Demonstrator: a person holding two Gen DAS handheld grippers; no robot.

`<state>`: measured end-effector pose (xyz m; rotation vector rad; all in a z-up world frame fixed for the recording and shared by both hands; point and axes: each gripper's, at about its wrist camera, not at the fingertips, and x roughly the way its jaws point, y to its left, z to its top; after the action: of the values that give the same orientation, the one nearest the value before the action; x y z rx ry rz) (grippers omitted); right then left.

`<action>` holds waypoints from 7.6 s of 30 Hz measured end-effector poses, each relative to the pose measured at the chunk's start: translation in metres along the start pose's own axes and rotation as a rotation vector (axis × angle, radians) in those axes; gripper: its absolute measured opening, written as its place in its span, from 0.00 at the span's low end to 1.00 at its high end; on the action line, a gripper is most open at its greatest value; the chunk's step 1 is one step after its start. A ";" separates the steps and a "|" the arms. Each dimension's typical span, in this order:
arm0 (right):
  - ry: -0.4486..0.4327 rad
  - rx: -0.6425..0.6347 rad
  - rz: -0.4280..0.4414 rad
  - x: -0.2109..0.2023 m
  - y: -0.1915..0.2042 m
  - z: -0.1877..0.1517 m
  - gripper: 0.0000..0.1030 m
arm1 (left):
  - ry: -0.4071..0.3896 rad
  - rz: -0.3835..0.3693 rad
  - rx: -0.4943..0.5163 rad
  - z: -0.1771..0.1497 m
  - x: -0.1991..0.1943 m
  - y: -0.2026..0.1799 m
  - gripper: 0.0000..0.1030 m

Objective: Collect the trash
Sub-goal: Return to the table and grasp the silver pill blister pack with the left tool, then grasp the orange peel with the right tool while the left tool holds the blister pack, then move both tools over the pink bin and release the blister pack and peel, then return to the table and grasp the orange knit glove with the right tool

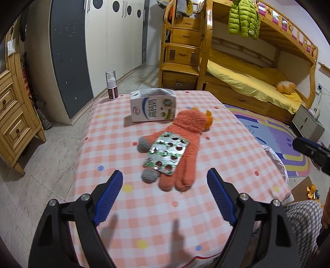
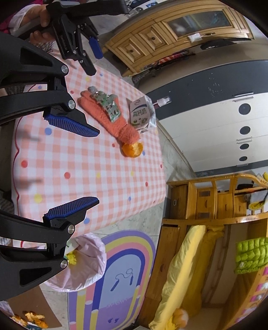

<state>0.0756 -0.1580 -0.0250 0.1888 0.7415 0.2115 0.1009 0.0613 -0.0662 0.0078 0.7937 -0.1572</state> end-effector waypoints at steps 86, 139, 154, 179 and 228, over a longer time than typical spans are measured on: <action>0.209 -0.221 -0.003 0.132 0.018 0.023 0.26 | -0.061 0.061 0.038 0.019 0.040 0.010 0.53; 0.024 0.042 -0.110 -0.015 -0.122 -0.005 0.15 | -0.019 -0.258 0.274 0.008 0.026 -0.188 0.54; -0.003 0.349 -0.234 -0.025 -0.261 -0.029 0.19 | -0.006 -0.394 0.451 0.023 0.085 -0.338 0.79; -0.020 0.258 -0.116 -0.047 -0.169 -0.009 0.59 | -0.007 -0.165 0.227 0.017 0.031 -0.172 0.83; 0.268 -0.230 -0.019 0.174 0.063 0.016 0.12 | -0.056 0.120 -0.033 0.053 0.074 0.072 0.76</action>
<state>0.2033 -0.0540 -0.1106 -0.0671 0.9770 0.3059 0.1999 0.1187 -0.0851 0.0192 0.7377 -0.0308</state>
